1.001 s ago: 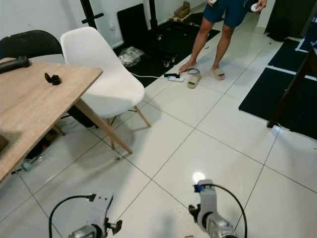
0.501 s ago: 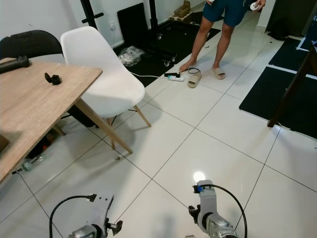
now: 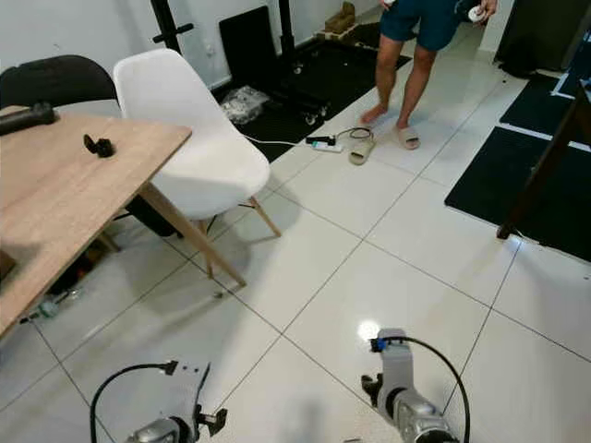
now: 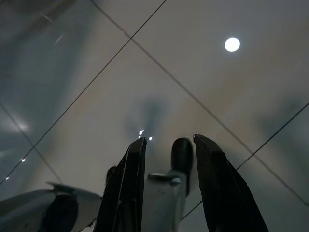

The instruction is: Picking trash to rubbish bin

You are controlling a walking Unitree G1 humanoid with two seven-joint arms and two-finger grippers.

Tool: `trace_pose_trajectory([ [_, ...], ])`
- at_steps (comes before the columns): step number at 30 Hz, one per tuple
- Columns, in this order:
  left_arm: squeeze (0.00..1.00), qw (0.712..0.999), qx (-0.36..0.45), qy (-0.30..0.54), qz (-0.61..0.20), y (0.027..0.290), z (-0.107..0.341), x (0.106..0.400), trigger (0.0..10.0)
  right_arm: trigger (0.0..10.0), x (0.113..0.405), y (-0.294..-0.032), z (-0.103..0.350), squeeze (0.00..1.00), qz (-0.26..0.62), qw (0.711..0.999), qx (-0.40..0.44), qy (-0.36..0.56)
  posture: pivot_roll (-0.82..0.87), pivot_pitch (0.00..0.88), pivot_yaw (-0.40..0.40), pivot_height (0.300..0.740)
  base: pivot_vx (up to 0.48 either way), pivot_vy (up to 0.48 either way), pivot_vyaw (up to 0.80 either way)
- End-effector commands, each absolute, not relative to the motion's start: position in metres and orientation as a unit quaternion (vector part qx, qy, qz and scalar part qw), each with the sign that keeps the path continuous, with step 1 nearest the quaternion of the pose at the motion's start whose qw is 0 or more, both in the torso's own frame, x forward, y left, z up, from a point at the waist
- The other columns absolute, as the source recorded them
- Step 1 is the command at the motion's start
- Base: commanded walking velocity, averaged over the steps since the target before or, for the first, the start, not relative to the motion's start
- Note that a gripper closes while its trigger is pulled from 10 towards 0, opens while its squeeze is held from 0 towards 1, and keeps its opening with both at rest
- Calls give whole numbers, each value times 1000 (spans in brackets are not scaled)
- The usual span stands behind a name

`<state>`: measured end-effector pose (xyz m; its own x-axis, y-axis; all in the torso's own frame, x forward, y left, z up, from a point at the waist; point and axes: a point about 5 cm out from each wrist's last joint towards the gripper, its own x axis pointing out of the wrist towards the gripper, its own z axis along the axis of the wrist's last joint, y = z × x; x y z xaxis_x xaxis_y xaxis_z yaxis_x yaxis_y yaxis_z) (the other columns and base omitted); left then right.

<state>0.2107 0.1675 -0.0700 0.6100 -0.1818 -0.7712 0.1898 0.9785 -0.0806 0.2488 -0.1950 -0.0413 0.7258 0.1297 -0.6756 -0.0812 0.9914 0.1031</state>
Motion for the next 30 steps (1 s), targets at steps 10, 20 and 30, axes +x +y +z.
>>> trace_pose_trajectory([
  [10, 0, 897, -12, 435, -75, 173, -73, 204, 10000, 10000, 242, -207, -46, 0, 25, 920, 33, 390, -41, 104, -5, 740, 0, 0, 0],
  [20, 0, 890, -16, 453, -56, 181, -81, 188, 10000, 10000, 217, -218, -61, 0, -17, 898, 26, 440, 10, 96, -33, 740, 0, 0, -440],
  [30, 0, 866, -10, 497, -51, 182, -95, 158, 10000, 10000, 198, -229, -69, 0, -38, 882, 21, 468, 17, 96, -43, 740, 0, 0, -800],
])
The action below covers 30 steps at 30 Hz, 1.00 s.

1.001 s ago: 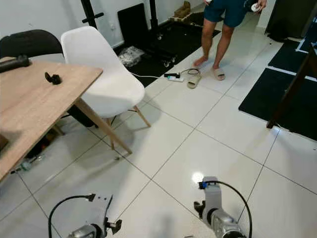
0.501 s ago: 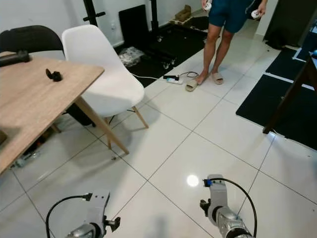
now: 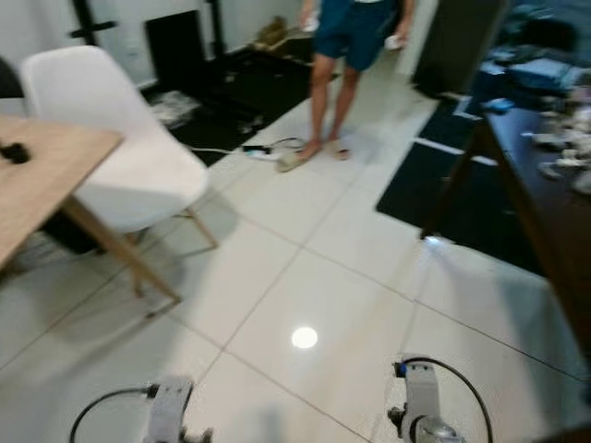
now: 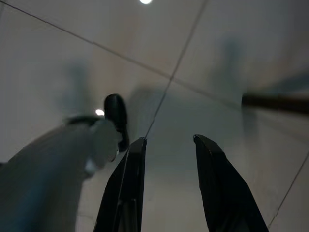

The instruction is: Picking trash to rubbish bin

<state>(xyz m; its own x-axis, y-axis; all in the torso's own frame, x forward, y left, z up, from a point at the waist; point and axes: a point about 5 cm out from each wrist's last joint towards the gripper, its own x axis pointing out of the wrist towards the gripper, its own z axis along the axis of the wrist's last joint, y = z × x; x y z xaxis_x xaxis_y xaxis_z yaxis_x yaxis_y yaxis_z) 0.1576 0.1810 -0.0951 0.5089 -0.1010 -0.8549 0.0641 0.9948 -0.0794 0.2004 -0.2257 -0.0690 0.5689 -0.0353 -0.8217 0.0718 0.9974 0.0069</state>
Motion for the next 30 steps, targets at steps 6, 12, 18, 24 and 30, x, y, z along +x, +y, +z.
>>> trace_pose_trajectory([
  [6, 0, 860, -7, 507, -52, 181, -98, 150, 10000, 10000, 194, -236, -70, 0, -48, 879, 18, 473, 20, 96, -42, 740, 0, 0, -800],
  [12, 0, 858, -4, 511, -51, 184, -99, 147, 10000, 10000, 196, -235, -69, 0, -54, 882, 28, 467, 27, 92, -39, 740, 0, 0, -800],
  [18, 0, 860, -15, 509, -29, 188, -100, 143, 10000, 10000, 195, -229, -71, 0, -40, 878, 21, 476, 84, 90, -57, 740, 0, 0, -800],
  [24, 0, 864, -24, 503, -23, 186, -100, 144, 10000, 10000, 200, -225, -70, 0, -23, 879, 9, 476, 107, 99, -78, 740, 0, 0, -800],
  [30, 0, 860, -29, 509, -23, 184, -103, 136, 10000, 10000, 202, -223, -69, 0, -18, 882, 11, 471, 114, 107, -79, 740, 0, 0, -796],
])
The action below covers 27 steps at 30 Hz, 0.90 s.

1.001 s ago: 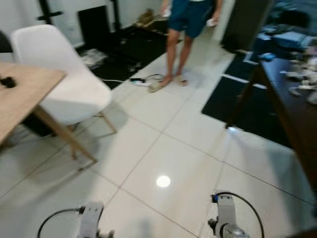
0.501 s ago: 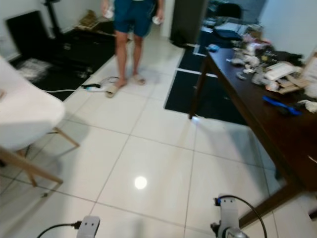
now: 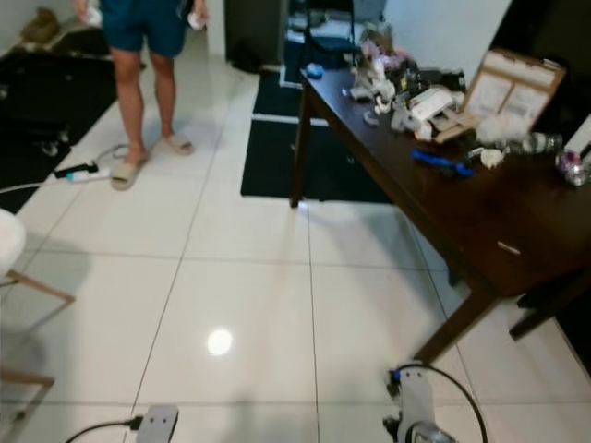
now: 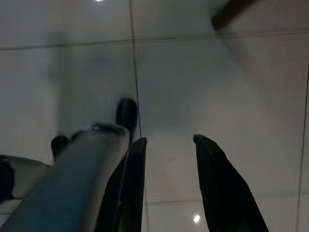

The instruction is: Picking trash to rubbish bin

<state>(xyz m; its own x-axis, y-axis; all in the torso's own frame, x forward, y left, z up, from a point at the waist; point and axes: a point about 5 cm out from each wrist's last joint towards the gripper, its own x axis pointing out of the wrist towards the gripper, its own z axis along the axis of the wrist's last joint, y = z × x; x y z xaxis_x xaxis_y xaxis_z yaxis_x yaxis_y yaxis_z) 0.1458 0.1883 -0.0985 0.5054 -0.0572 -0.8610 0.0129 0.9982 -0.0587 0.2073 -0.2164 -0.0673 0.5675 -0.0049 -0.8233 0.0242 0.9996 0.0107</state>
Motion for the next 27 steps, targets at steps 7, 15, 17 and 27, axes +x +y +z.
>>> trace_pose_trajectory([
  [7, 0, 855, -45, 516, -14, 184, -105, 130, 10000, 10000, 199, -218, -71, 0, 3, 879, -10, 477, 129, 106, -97, 740, 0, 0, 0],
  [15, 0, 856, -49, 515, -19, 182, -105, 130, 10000, 10000, 199, -215, -72, 0, 14, 877, -17, 480, 130, 110, -104, 740, 97, 0, 0],
  [17, 0, 856, -49, 515, -19, 181, -105, 130, 10000, 10000, 198, -214, -73, 0, 16, 876, -19, 482, 133, 105, -110, 740, 259, 0, 0],
  [27, 0, 856, -51, 514, -26, 178, -105, 132, 10000, 10000, 199, -210, -73, 0, 28, 874, -27, 485, 123, 102, -103, 740, 294, 0, 0],
])
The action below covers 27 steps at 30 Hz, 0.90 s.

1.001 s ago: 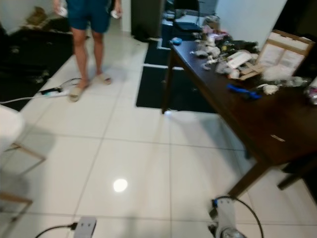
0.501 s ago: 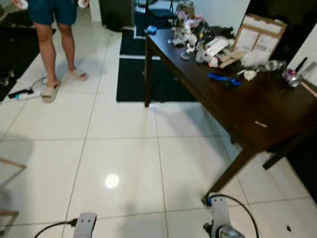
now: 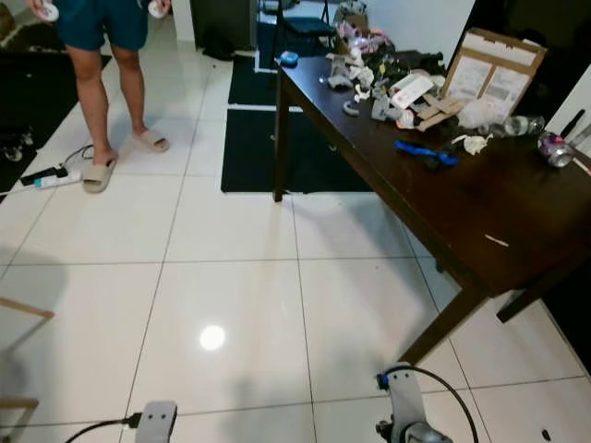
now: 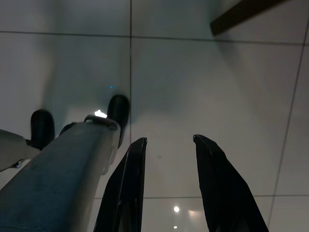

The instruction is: Picking trash to rubbish bin

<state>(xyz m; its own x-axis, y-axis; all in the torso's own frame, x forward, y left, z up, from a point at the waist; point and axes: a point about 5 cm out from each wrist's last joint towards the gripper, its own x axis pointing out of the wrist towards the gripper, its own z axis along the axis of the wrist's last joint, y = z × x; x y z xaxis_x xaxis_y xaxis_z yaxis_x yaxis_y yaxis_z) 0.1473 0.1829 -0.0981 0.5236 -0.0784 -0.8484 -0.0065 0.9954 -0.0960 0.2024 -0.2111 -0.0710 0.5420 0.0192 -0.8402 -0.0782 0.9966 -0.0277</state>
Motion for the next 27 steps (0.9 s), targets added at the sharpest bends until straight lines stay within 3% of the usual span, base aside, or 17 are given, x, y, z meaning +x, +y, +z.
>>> trace_pose_trajectory([
  [1, 0, 856, -50, 514, -27, 178, -104, 132, 10000, 10000, 198, -210, -74, 0, 29, 874, -27, 485, 121, 101, -102, 740, 311, 0, 0],
  [27, 0, 855, -42, 515, -39, 180, -103, 135, 10000, 10000, 195, -208, -76, 0, 36, 870, -27, 490, 131, 87, -96, 740, 312, 0, 0],
])
